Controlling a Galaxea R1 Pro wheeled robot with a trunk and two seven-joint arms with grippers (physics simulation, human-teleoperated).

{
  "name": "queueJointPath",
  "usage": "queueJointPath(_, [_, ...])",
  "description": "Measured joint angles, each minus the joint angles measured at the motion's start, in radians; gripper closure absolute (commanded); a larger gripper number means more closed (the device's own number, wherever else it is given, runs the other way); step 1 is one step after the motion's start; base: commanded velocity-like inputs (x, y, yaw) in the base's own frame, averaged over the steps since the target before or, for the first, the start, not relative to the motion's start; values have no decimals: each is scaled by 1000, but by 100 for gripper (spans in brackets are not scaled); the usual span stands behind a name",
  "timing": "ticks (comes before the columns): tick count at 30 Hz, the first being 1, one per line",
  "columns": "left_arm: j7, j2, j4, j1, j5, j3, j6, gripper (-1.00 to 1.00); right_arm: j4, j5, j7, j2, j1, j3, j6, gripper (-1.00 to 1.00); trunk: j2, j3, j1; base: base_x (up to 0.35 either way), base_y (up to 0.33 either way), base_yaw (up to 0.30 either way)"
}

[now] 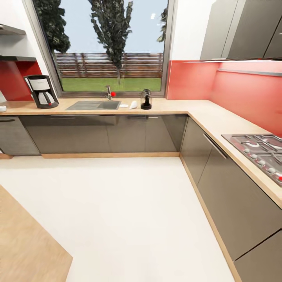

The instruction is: Set up a coffee station on the kitchen countertop: keep the coffee maker on the countertop, move the bottle of coffee from the kitchen shelf to the counter next to the coffee maker, place a paper coffee filter on top of the coffee maker, put the saucer next to the coffee maker with the coffee cup on the saucer, and place the electric kettle next to the coffee maker.

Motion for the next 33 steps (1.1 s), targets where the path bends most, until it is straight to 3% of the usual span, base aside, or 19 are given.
queueJointPath(33, [0,2,0,0,8,5,0,-100,0,0,0,0,0,0,0,-100,231,104,-127,0,0,0])
